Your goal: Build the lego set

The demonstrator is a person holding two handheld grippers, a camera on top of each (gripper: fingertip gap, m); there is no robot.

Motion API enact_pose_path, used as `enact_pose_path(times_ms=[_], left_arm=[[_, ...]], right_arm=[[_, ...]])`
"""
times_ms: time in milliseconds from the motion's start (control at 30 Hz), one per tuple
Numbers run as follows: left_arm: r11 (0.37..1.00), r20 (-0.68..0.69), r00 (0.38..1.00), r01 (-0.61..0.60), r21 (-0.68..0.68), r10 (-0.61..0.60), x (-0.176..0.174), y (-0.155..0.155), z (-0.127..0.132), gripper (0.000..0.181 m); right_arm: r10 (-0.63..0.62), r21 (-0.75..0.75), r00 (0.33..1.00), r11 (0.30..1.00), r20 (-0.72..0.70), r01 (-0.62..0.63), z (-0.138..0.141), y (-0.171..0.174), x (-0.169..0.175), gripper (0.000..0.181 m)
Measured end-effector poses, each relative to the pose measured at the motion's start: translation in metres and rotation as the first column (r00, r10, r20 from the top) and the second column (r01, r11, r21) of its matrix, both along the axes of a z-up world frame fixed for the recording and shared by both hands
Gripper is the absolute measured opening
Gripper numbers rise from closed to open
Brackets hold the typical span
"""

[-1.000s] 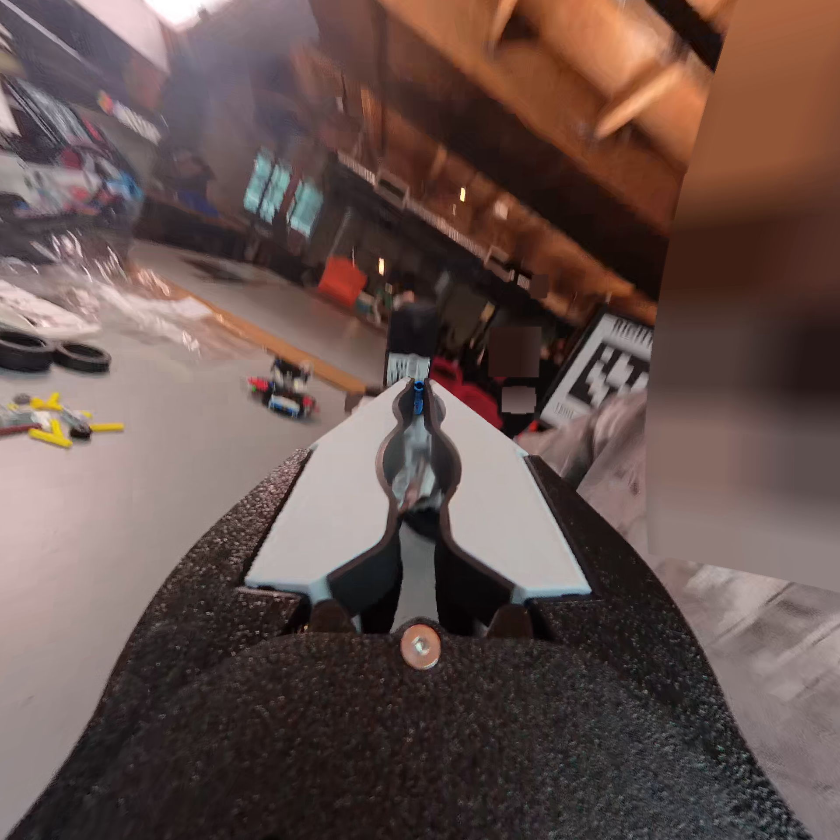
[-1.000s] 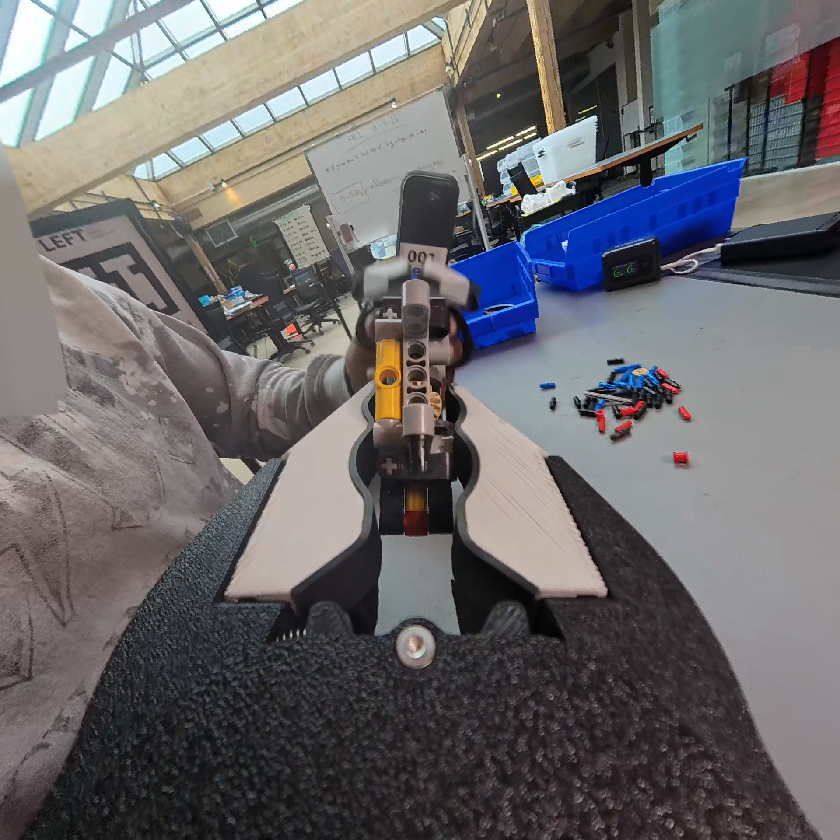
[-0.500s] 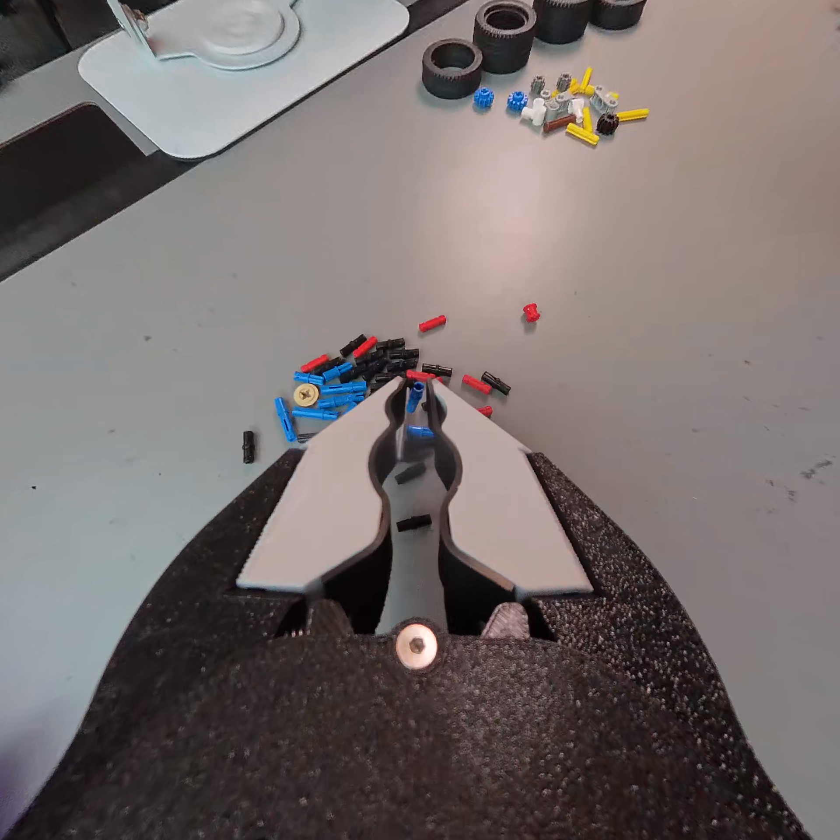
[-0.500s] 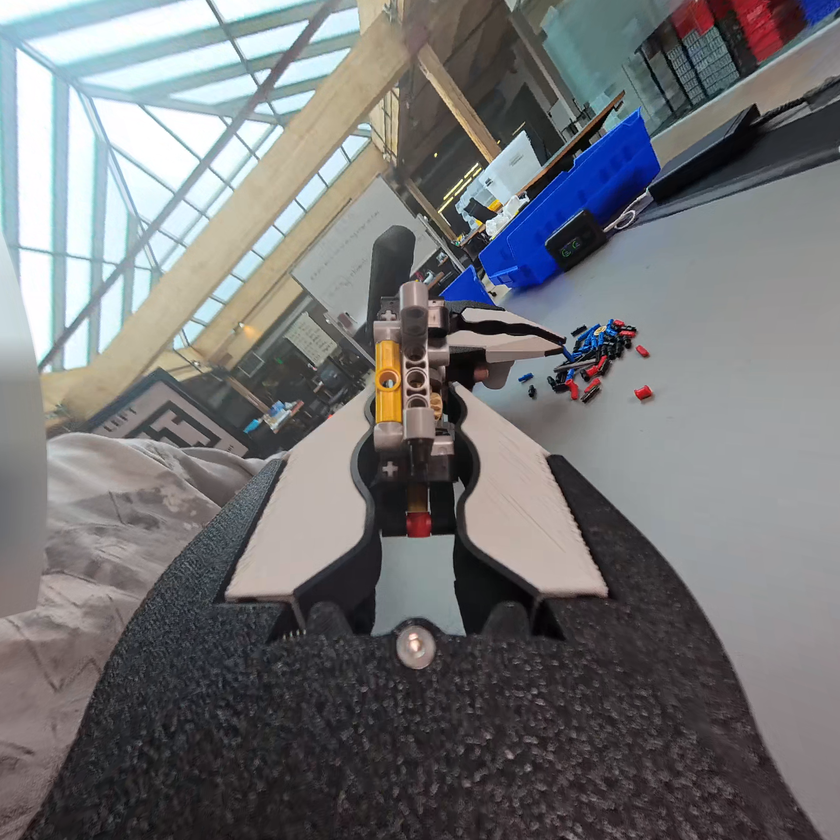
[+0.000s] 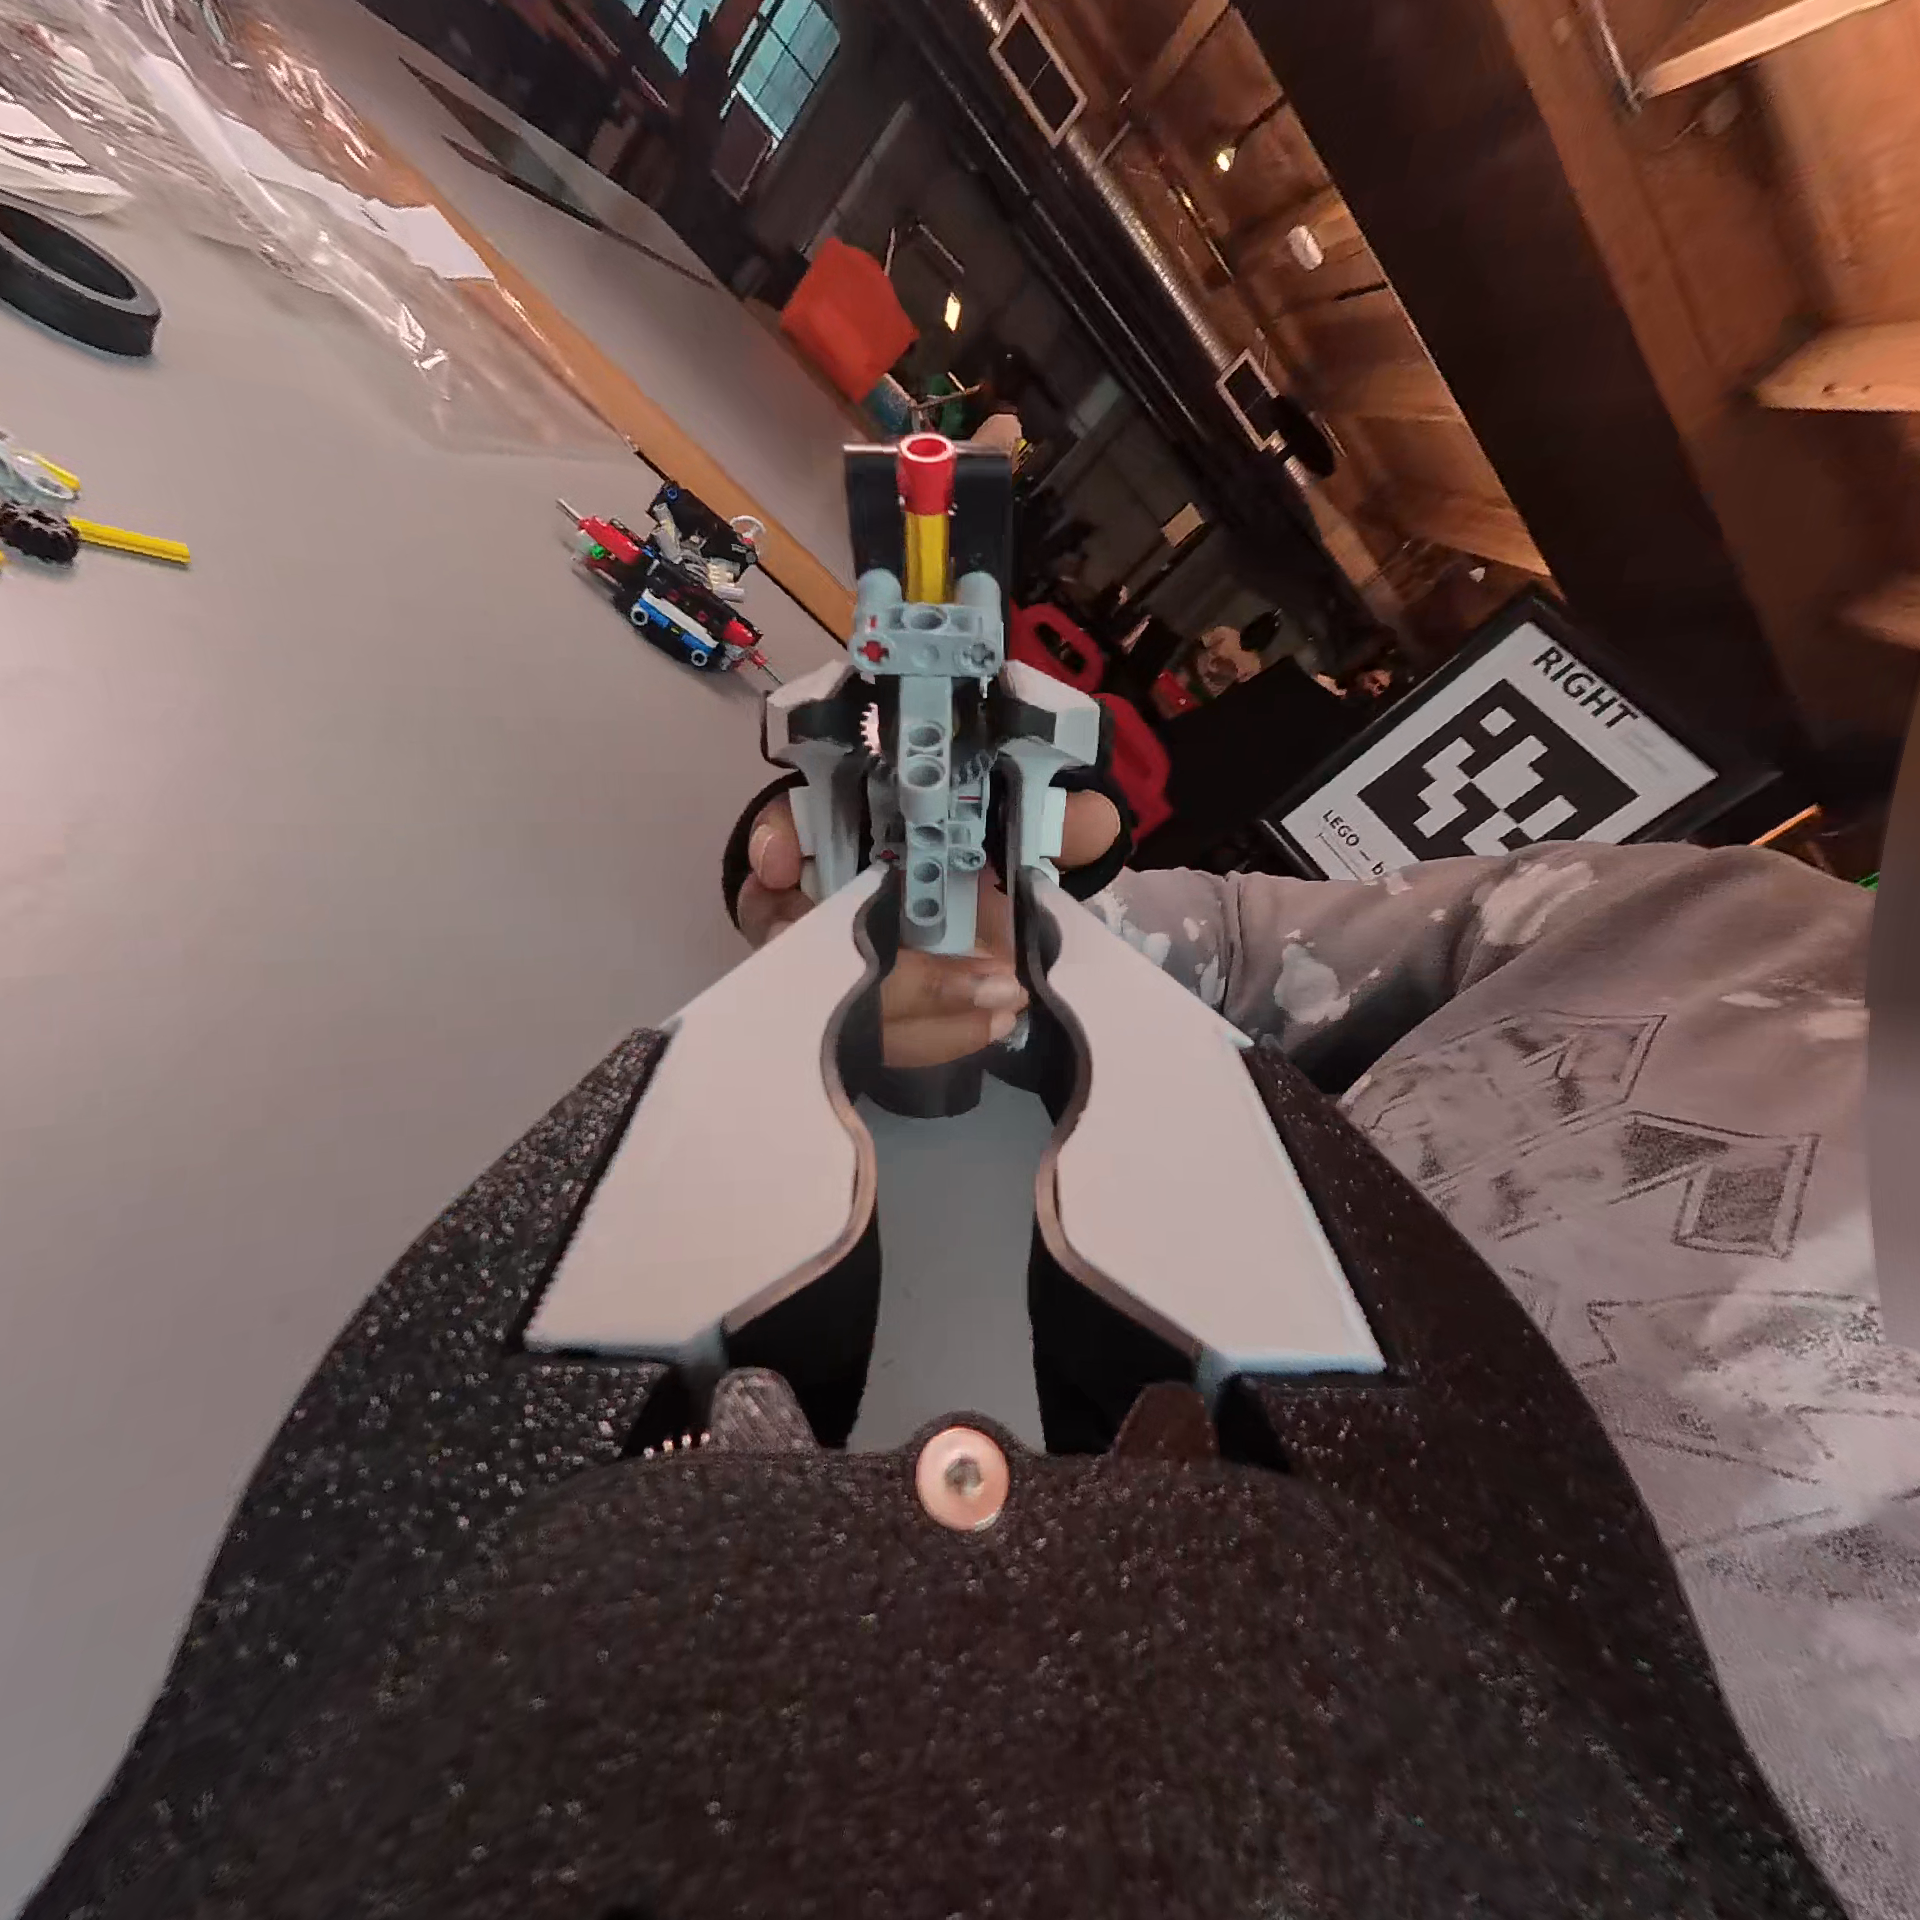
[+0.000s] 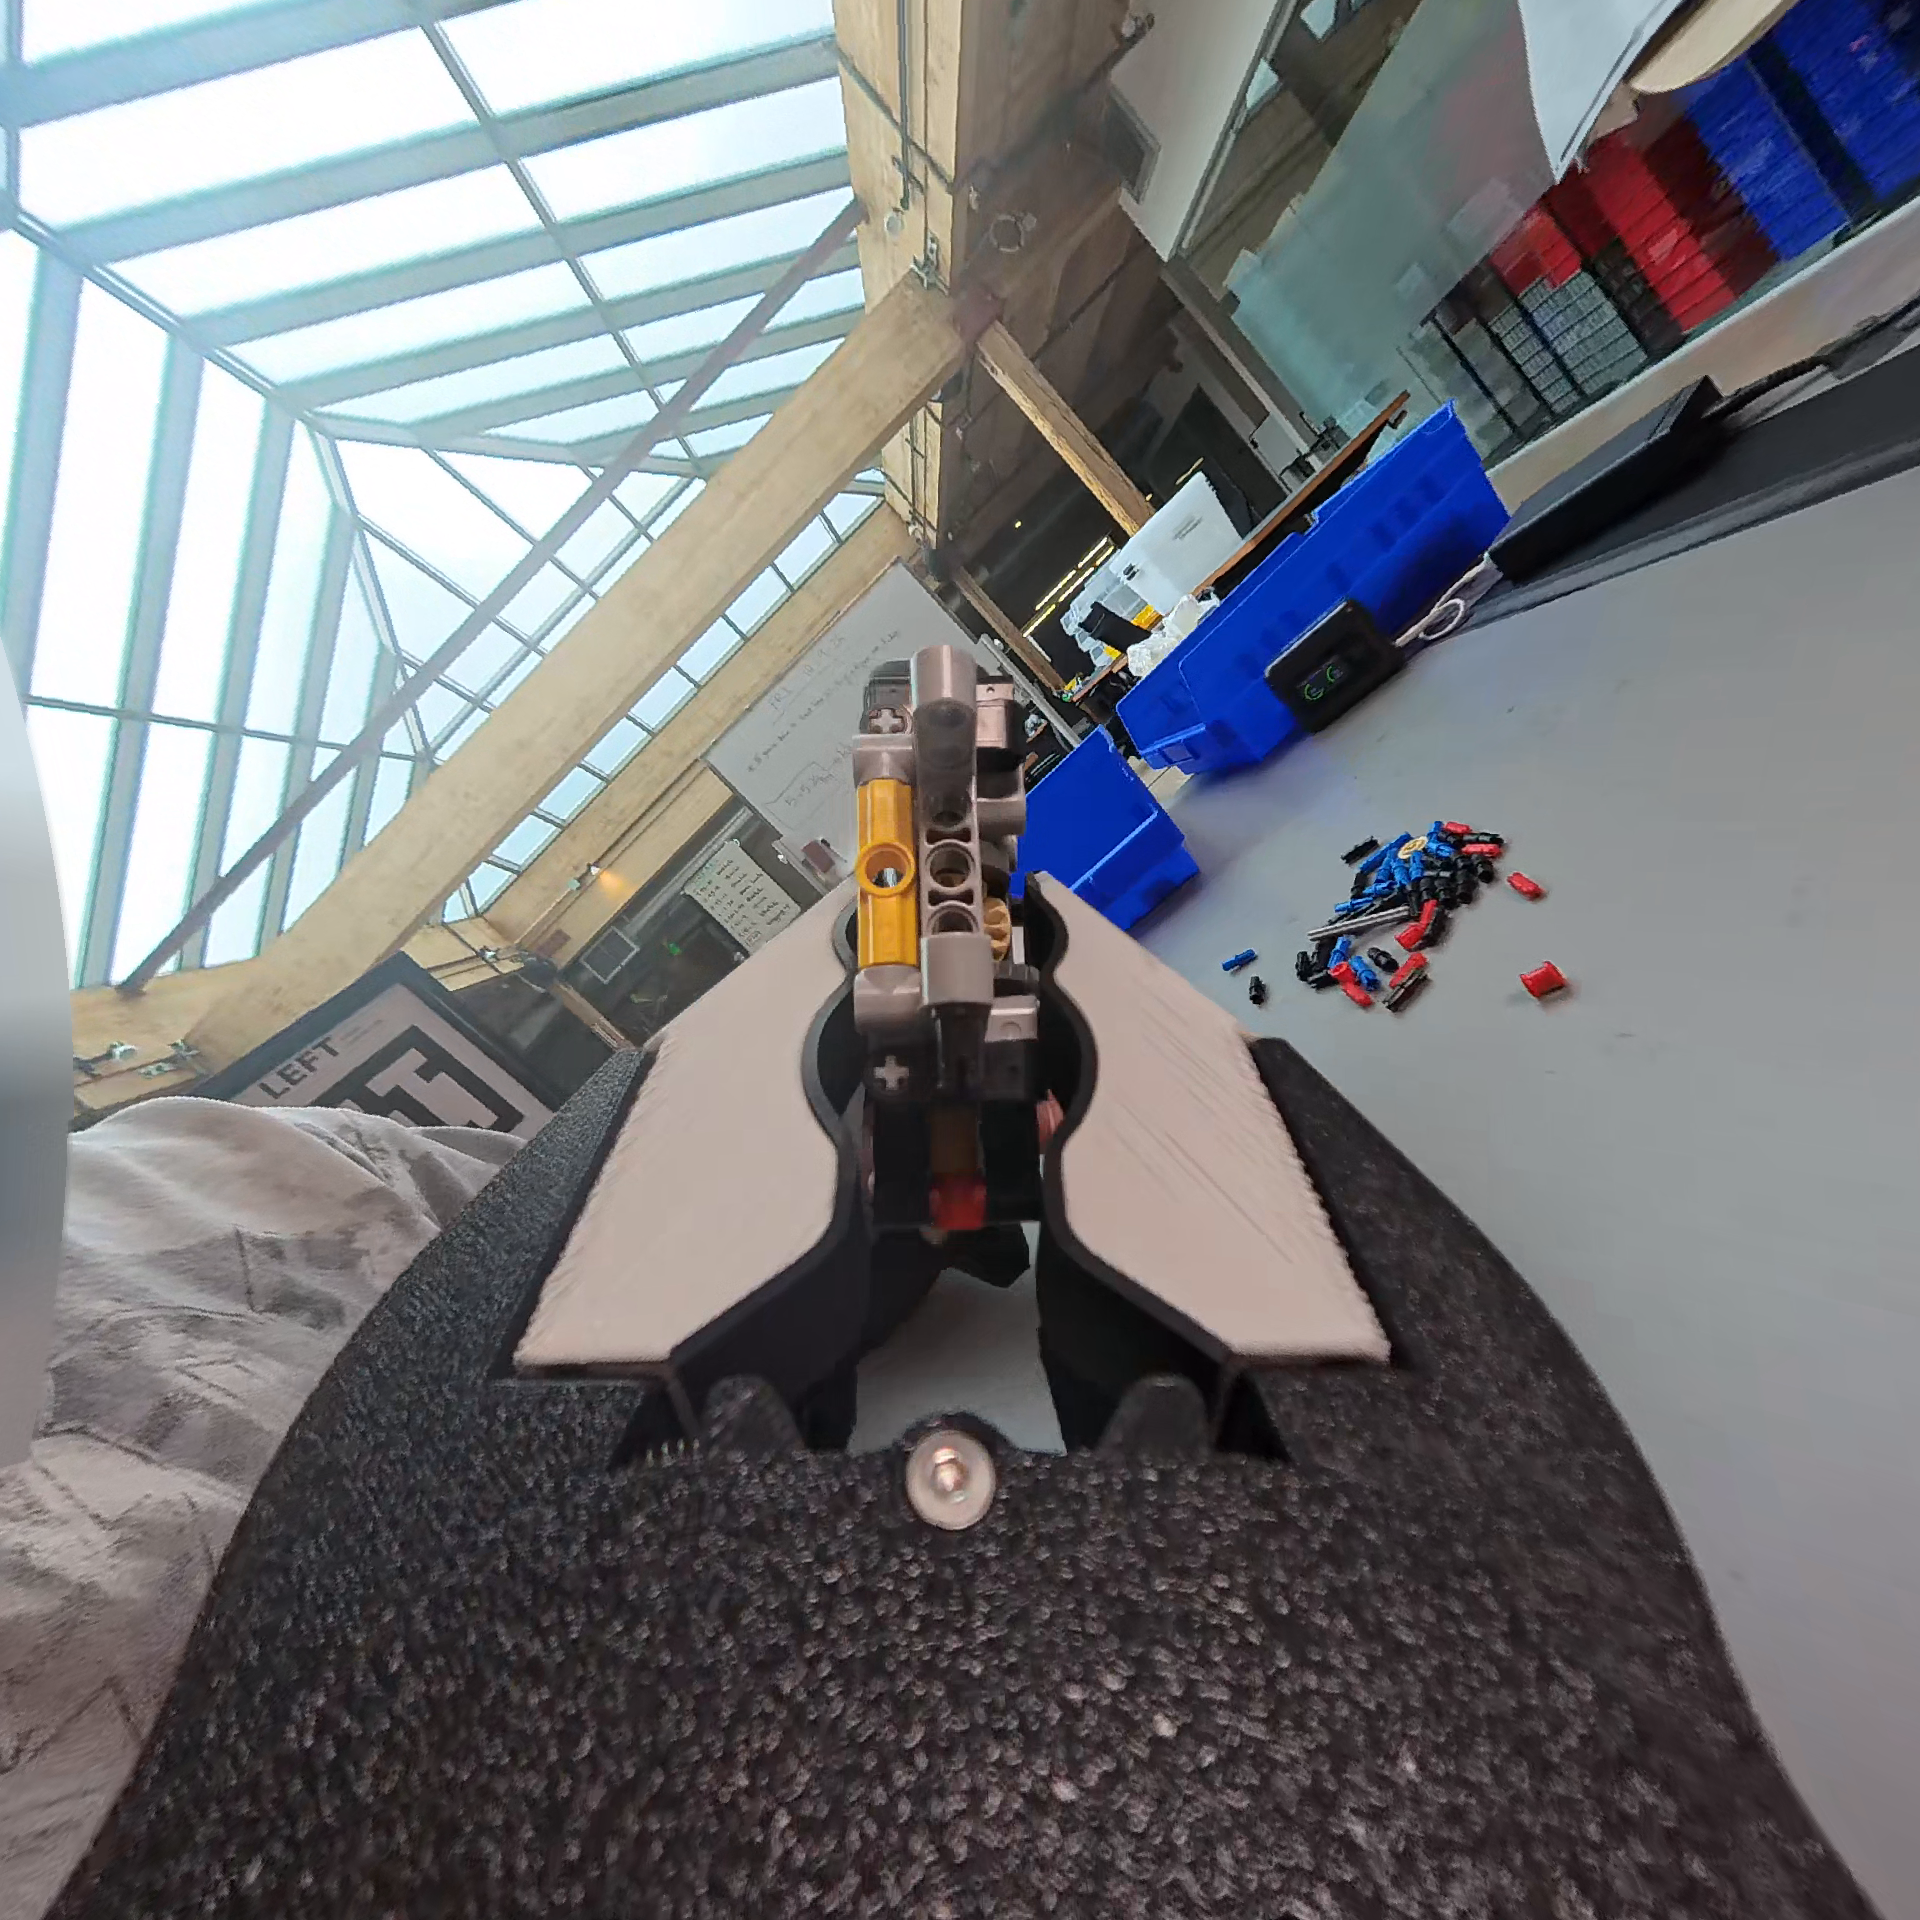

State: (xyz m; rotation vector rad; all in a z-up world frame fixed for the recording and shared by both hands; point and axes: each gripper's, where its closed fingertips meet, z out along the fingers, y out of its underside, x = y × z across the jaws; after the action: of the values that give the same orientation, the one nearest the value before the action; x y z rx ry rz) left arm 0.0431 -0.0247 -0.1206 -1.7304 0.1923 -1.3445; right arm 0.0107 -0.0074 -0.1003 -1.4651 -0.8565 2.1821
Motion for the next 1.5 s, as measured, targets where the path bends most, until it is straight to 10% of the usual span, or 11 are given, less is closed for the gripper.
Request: enact_pose_path(times_ms=[267, 567, 700, 1033, 1500], left_arm=[[0.997, -0.174, 0.983, 0.069, 0.035, -0.062, -0.018, -0.009, 0.002, 0.006], [0.943, -0.564, 0.757, 0.292, -0.159, -0.330, -0.018, -0.053, -0.047, 0.006], [0.936, -0.567, 0.750, 0.325, -0.132, -0.341, 0.000, -0.054, -0.043, 0.006], [0.976, -0.416, 0.908, 0.127, 0.179, -0.042, -0.031, -0.036, 0.014, 0.030], [0.969, -0.425, 0.898, 0.195, 0.152, -0.114, -0.009, -0.046, 0.003, 0.002]], right_arm=[[0.126, 0.205, 0.990, 0.969, 0.066, -0.137, -0.004, -0.019, 0.005, 0.045], [0.237, 0.618, 0.884, 0.642, 0.403, -0.454, -0.057, -0.040, 0.034, 0.073], [0.357, 0.597, 0.778, 0.502, 0.517, -0.626, -0.091, -0.081, 0.047, 0.042], [0.282, 0.617, 0.932, 0.699, 0.226, -0.362, -0.037, -0.052, 0.032, 0.025], [0.280, 0.678, 0.928, 0.634, 0.246, -0.372, -0.045, -0.063, 0.033, 0.025]])
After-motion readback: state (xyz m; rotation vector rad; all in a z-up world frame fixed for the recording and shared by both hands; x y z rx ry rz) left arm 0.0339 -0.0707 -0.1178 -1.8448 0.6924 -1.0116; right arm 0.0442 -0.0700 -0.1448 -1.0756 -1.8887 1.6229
